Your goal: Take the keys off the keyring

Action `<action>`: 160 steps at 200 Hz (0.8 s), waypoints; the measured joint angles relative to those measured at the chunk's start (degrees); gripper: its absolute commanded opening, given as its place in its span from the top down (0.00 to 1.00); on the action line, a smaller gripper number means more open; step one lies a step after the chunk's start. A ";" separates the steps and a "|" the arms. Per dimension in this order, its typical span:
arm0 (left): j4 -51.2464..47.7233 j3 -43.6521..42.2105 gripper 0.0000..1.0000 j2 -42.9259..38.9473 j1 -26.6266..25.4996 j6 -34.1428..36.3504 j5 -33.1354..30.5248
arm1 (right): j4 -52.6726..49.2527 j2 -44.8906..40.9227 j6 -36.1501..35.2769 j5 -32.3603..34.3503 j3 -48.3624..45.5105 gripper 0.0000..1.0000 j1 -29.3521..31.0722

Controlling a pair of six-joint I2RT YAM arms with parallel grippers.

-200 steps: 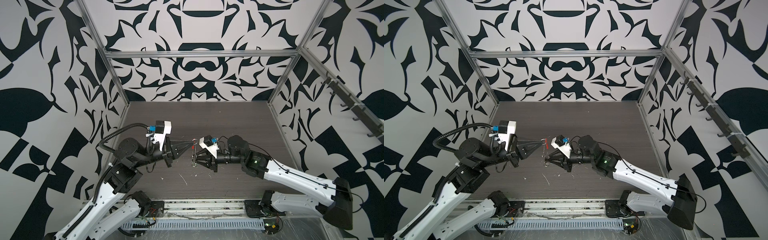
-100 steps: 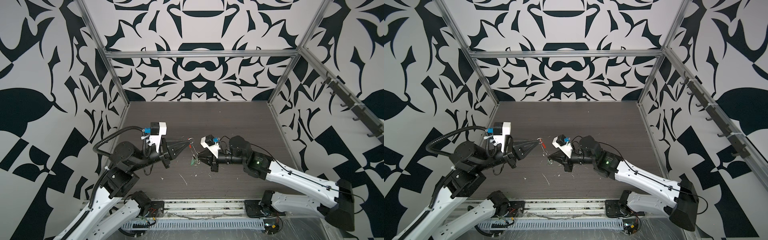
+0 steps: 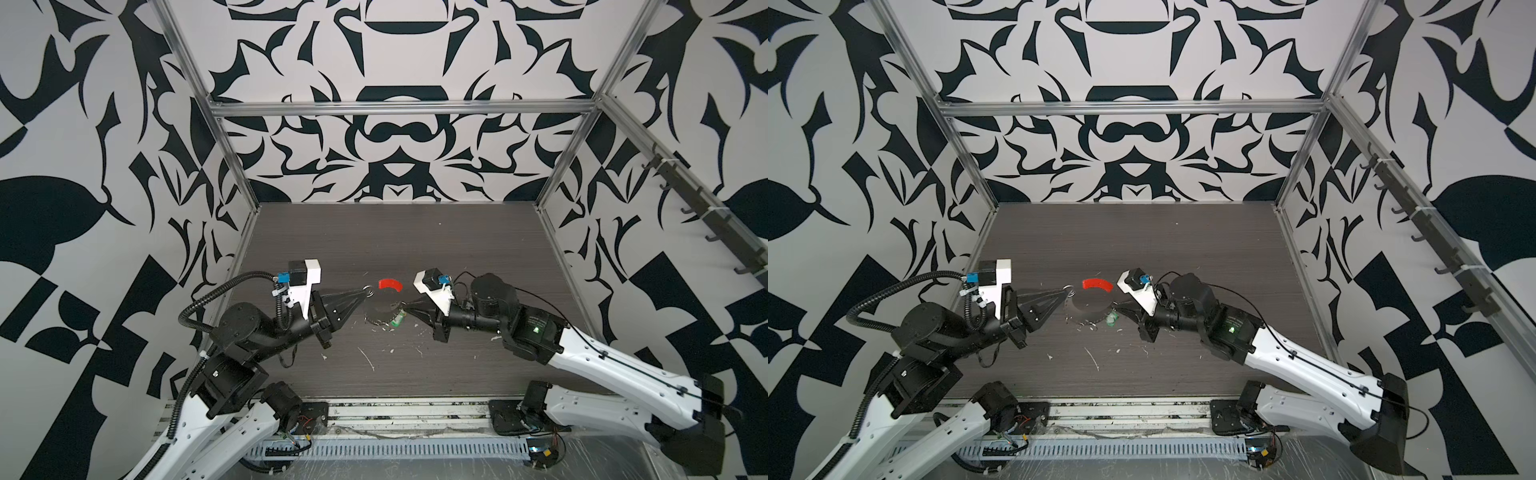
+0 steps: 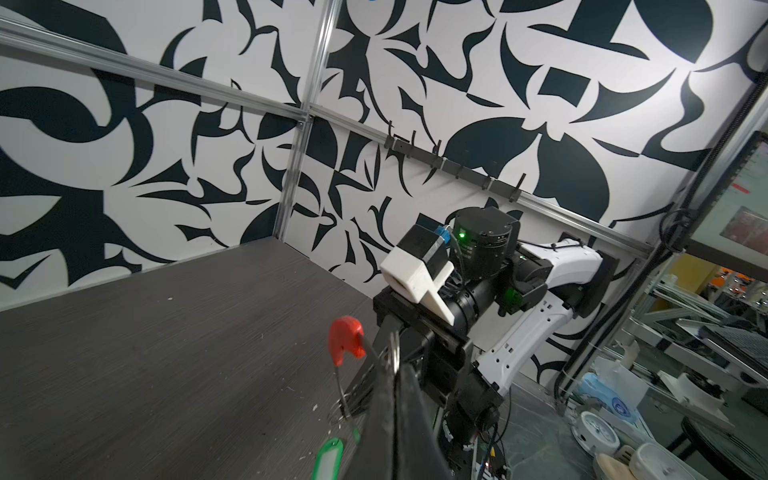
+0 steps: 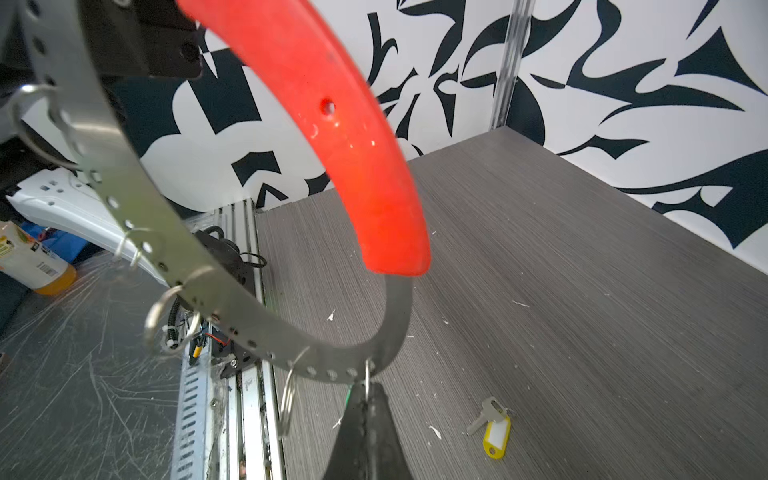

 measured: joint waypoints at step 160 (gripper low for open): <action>-11.21 3.65 0.39 4.46 0.00 0.00 -11.93 | -18.84 13.35 -0.50 1.18 19.21 1.00 -0.11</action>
